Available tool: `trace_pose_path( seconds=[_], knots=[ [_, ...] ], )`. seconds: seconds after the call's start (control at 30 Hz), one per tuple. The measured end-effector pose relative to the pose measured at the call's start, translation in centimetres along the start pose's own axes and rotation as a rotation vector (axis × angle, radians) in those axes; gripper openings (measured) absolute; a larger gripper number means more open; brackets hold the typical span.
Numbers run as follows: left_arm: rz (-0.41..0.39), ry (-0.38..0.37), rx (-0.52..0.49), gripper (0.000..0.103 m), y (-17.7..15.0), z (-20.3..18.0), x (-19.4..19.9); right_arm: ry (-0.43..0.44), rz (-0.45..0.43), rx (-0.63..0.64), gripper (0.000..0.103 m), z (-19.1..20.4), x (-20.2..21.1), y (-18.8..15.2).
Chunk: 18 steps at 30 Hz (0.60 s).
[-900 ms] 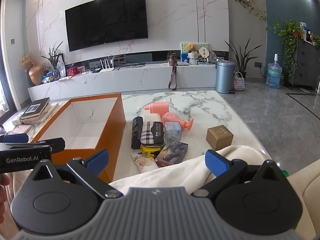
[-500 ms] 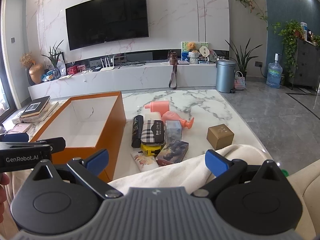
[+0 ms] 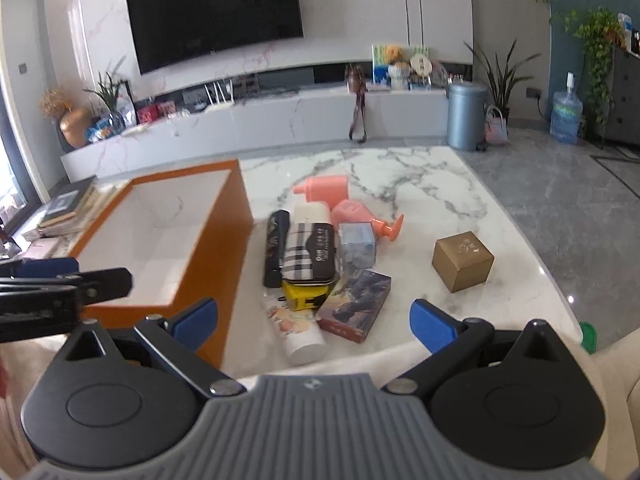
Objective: Organize rigid objects
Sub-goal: 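Move the left tool toward the pink pump bottle and pink cup, then grasp the pink pump bottle nozzle with the right tool while left tool approaches pink cup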
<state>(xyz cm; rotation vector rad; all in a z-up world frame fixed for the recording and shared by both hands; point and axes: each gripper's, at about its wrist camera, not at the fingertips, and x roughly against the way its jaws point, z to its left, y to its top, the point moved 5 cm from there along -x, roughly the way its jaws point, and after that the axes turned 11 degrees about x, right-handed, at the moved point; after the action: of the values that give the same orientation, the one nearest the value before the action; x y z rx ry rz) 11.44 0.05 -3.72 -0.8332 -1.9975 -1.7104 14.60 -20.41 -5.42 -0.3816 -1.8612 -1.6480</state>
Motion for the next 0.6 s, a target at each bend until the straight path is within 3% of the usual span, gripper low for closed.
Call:
trace_pose_path(
  seconds=[0.13, 0.3, 0.47, 0.6],
  knots=[
    [0.083, -0.081, -0.003, 0.073, 2.0, -0.6, -3.0, 0.027, 0.049, -0.093, 0.083, -2.3, -3.4, 1.7],
    [0.124, -0.095, -0.06, 0.064, 4.7, -1.9, -7.6, 0.0, 0.094, -0.179, 0.072, -5.0, -8.1, 3.6],
    [0.169, -0.06, -0.019, 0.057, 7.6, -2.2, -13.1, -0.044, 0.146, -0.298, 0.062, -7.9, -13.1, 4.8],
    [0.194, -0.015, 0.091, 0.057, 9.5, -2.0, -17.2, -0.081, 0.172, -0.408, 0.054, -10.3, -16.8, 5.1]
  ],
)
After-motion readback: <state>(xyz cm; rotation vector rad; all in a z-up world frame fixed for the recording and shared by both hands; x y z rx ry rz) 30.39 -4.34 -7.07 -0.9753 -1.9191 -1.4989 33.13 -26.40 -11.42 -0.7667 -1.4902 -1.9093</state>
